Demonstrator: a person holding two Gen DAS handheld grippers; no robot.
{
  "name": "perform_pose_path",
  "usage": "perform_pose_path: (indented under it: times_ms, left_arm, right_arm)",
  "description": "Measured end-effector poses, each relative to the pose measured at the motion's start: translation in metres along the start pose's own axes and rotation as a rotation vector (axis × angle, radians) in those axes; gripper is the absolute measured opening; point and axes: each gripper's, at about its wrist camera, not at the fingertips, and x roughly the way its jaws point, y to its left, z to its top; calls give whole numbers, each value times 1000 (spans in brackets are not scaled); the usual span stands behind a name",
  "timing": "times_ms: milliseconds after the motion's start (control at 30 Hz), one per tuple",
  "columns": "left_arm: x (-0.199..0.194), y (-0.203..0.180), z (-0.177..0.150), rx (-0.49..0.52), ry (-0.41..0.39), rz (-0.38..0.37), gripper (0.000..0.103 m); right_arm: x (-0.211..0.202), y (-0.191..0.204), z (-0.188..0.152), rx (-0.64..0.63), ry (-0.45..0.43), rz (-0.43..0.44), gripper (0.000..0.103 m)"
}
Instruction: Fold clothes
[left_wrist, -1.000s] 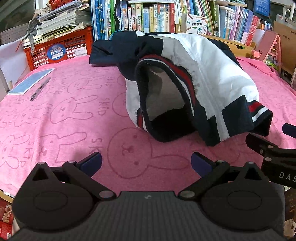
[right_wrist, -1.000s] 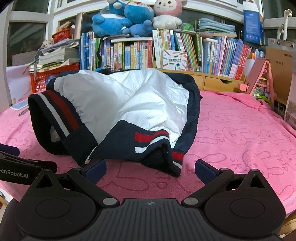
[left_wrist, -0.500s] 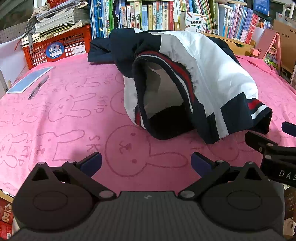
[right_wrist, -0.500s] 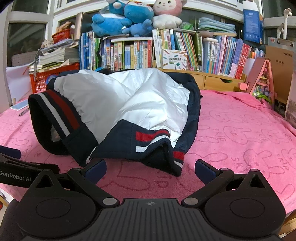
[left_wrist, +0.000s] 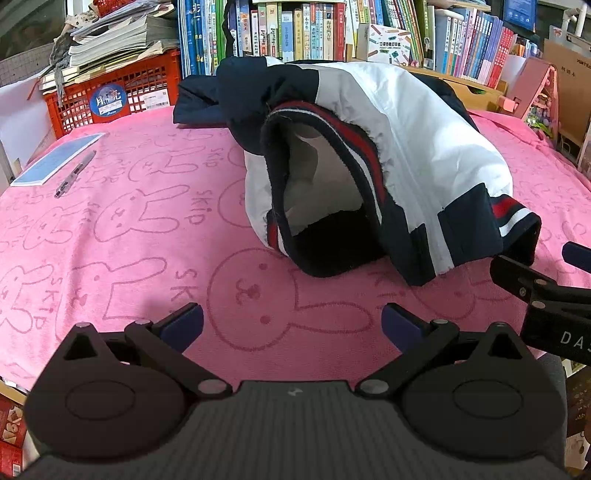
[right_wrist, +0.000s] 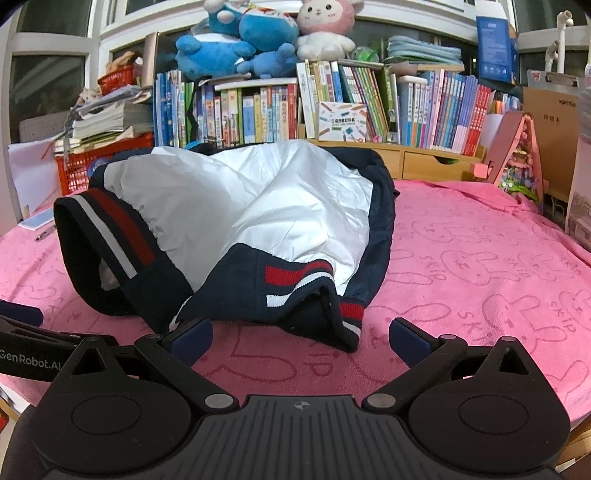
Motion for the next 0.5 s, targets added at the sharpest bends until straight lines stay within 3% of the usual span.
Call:
perform_pose_path:
  times_ms: [500]
  left_arm:
    - [-1,0,-1,7,-3,-6,103]
  right_arm:
    - [2,-3,-2,16,11,9,103]
